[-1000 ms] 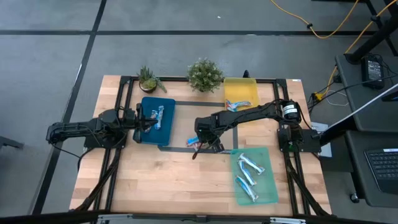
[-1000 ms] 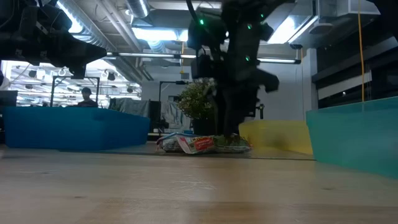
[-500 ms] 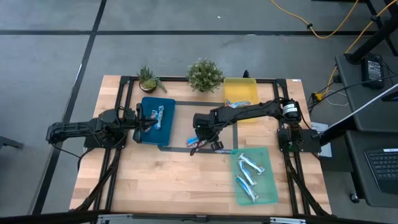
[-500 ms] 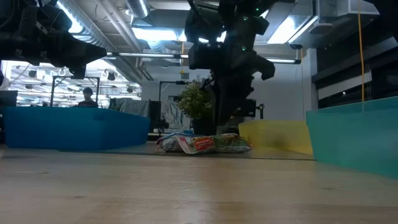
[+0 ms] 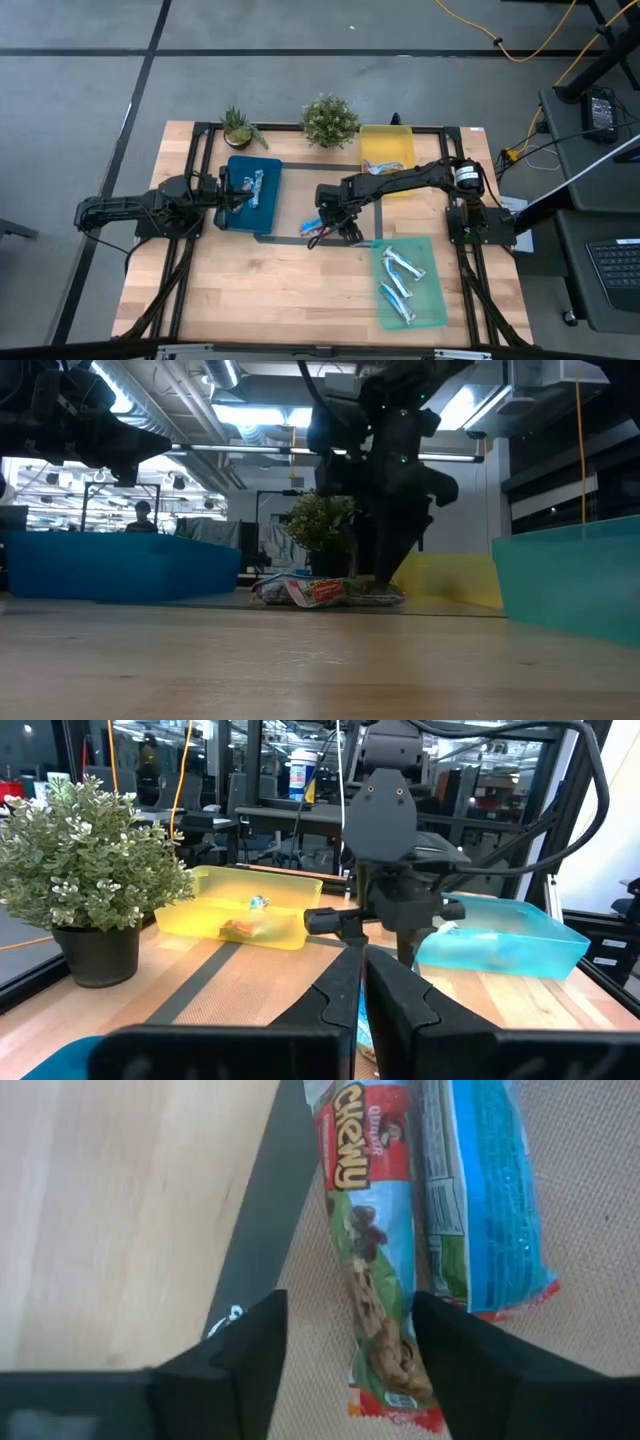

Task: Pick and place Granola Bars by type
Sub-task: Put the red granola bar into the yellow bin

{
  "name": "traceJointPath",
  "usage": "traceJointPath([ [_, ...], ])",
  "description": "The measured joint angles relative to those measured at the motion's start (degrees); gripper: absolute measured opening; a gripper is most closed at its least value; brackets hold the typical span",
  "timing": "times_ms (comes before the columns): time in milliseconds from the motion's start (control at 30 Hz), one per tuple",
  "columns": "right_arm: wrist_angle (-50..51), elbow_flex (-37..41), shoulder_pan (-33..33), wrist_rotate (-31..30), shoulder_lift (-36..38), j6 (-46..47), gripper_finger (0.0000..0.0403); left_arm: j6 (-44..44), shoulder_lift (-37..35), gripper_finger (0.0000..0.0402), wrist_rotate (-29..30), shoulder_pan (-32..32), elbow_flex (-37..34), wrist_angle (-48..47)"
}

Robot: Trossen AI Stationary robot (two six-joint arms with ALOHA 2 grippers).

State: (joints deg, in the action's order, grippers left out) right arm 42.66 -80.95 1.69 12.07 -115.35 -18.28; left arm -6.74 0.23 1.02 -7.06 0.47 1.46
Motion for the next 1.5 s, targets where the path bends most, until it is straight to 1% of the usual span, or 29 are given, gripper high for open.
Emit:
traceJointPath([
  [67,-1.2,0.7,0.0,-0.7,0.0,0.0,0.0231,0.0,0.0,0.0013,0.0,0.0,0.0,0.0],
  [167,-4.0,1.9,0.0,-1.7,0.0,-0.1,0.0244,0.0,0.0,0.001,0.0,0.0,0.0,0.0],
  [267,-6.6,2.8,0.0,-1.9,0.0,-0.2,0.0243,0.0,0.0,0.0008,0.0,0.0,0.0,0.0],
  [367,-8.5,3.2,0.0,-2.0,0.0,-0.2,0.0232,0.0,0.0,0.001,0.0,0.0,0.0,0.0],
  [533,-9.6,3.3,0.0,-2.0,-0.2,-0.4,0.0196,0.0,0.0,0.0013,0.0,0.0,0.0,0.0],
  [733,-12.2,5.1,0.0,-1.9,-0.5,-0.5,0.014,0.0,0.0,0.0008,0.0,0.0,0.0,0.0],
  [1000,-11.8,5.7,0.0,-1.9,-0.5,-0.2,0.0064,0.0,0.0,0.0013,0.0,0.0,0.0,0.0],
  [1100,-10.3,5.2,0.0,-1.9,-0.5,0.0,0.0042,0.0,0.0,0.0011,0.0,0.0,0.0,0.0],
  [1167,-6.9,4.1,0.0,-1.9,-0.5,-0.1,0.0034,0.0,0.0,0.0009,0.0,0.0,0.0,0.0],
  [1300,-0.7,1.1,0.6,-1.9,0.0,-1.7,0.0032,0.0,0.0,0.0009,0.0,0.0,0.0,0.0],
  [1500,7.8,-4.3,3.8,-2.0,3.1,-3.1,0.0033,0.0,0.0,0.0012,0.0,0.0,0.0,0.0],
])
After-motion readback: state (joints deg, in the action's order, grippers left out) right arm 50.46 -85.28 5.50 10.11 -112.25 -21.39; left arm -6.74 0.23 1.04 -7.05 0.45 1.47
